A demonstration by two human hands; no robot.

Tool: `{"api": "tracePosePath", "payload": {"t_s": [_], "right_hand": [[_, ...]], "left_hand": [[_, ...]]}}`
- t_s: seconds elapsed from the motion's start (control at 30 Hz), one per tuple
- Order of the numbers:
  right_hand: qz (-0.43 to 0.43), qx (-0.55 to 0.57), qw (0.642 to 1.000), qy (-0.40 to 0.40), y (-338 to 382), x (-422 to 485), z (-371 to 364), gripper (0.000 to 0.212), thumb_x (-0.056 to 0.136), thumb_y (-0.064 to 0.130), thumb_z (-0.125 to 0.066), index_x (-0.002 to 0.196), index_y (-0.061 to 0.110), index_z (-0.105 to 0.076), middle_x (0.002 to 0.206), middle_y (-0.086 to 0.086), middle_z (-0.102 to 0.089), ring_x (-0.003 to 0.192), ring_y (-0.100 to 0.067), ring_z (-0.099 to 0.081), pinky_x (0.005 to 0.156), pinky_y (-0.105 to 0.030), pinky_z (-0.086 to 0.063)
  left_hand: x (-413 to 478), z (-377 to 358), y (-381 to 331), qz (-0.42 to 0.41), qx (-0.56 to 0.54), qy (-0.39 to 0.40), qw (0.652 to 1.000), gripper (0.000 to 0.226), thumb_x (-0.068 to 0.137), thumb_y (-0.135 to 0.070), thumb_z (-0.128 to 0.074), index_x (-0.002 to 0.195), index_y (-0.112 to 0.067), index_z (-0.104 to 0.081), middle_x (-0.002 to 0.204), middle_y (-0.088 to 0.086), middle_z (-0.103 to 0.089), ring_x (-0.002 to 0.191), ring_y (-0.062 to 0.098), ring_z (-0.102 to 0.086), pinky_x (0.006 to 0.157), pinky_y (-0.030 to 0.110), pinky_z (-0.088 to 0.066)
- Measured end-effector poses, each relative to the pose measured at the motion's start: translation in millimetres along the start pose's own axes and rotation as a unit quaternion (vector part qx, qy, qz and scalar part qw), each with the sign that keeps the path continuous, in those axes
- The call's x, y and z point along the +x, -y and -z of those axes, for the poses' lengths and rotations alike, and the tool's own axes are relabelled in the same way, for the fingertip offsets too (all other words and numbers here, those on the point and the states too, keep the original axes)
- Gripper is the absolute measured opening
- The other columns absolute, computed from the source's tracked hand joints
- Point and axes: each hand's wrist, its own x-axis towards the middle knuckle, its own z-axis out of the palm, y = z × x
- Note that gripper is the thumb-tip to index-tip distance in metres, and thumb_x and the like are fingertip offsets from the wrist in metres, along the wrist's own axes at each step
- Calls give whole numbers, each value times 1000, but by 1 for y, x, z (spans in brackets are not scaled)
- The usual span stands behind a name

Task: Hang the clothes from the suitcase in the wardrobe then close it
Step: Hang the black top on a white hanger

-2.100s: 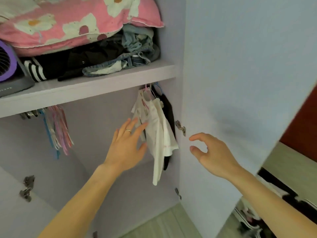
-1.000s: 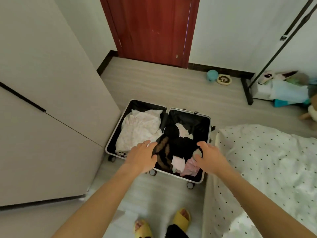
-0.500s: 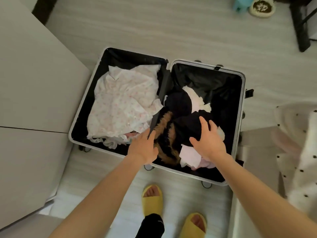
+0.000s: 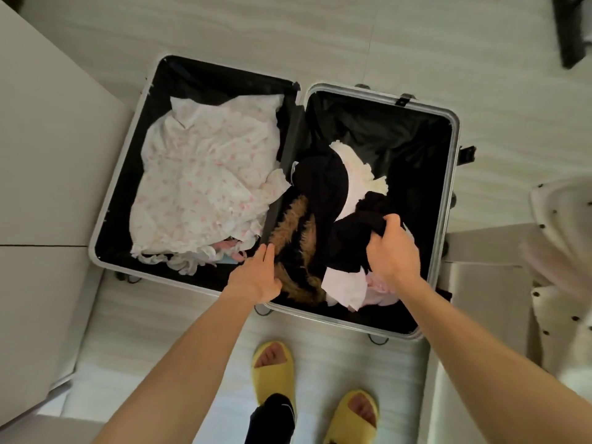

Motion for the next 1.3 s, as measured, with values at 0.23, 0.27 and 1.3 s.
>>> {"api": "tracePosePath", "payload": {"t_s": [0.23, 0.27, 1.3], "right_hand": [[35, 105, 989, -101, 94, -78, 192, 14, 101, 21, -40, 114, 17, -43, 73, 6, -55, 67, -24, -55, 59, -36, -36], [44, 131, 985, -104, 111, -95, 221, 12, 101, 20, -41, 113, 17, -44, 74, 7, -55, 67, -21, -57, 59, -36, -38], [482, 153, 805, 312, 191, -661, 473, 19, 90, 18, -72, 107, 23, -67, 79, 17, -66, 54, 2, -57, 52, -13, -40]], "left_hand": [[-134, 113, -66, -38, -79, -51, 995, 76, 100, -40, -46, 160, -24, -3, 160, 11, -27, 137, 33, -41, 108, 49, -42], [-159, 131, -77, -51, -91, -63, 993, 76, 99, -39, -47, 160, -24, -3, 160, 11, -27, 138, 33, -41, 108, 47, -42], [-892, 25, -77, -104, -487, -468, 730, 3, 93, -15, -62, 95, -13, -61, 78, -5, -62, 74, 8, -58, 74, 28, -42]]}}
